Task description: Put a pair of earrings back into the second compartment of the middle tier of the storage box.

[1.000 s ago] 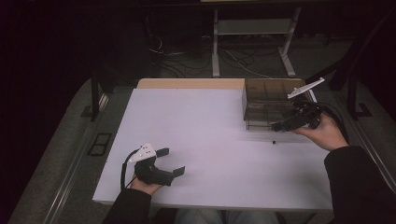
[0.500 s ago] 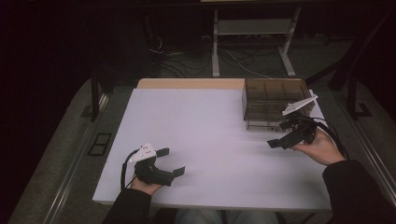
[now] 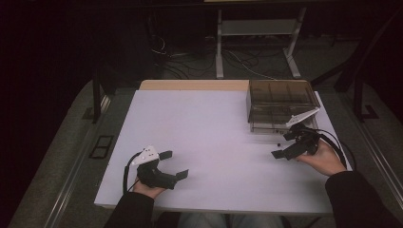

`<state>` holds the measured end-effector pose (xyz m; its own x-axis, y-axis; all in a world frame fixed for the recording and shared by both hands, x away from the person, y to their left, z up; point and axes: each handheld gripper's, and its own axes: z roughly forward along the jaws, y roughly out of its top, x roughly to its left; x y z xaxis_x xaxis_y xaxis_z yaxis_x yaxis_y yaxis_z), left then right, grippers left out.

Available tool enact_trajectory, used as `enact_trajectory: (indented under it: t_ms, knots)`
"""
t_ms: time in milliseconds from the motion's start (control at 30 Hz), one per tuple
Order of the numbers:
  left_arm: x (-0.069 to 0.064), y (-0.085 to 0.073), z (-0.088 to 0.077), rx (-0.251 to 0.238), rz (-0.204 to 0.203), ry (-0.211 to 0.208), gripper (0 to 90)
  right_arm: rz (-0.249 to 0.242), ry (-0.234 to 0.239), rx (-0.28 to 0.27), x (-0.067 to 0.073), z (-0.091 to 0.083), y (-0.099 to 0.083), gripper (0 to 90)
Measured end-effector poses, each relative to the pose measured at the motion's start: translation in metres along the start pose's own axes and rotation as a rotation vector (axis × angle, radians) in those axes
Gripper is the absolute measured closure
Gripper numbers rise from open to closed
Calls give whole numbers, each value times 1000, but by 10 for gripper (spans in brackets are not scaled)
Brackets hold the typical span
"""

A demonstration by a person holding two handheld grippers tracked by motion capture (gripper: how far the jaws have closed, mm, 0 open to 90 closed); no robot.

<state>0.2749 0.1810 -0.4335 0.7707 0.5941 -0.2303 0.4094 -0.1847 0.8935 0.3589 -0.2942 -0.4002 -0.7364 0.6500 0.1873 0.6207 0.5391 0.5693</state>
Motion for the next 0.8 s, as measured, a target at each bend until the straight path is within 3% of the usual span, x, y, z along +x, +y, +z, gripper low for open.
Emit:
enact_trajectory:
  t_ms: [433,500,600,667,800]
  knots:
    - [0,0,0,0,-2,-3,0,31,-17,18,-16,17,-15,4]
    - [0,0,0,1,-2,-3,0,33,-12,15,-18,19,-17,61]
    - [0,0,0,0,-2,-4,0,32,-28,17,-19,21,-19,63]
    - [0,0,1,2,0,-4,0,27,-33,17,-20,23,-20,165]
    - [0,0,1,2,1,-4,0,25,-50,20,-21,26,-19,174]
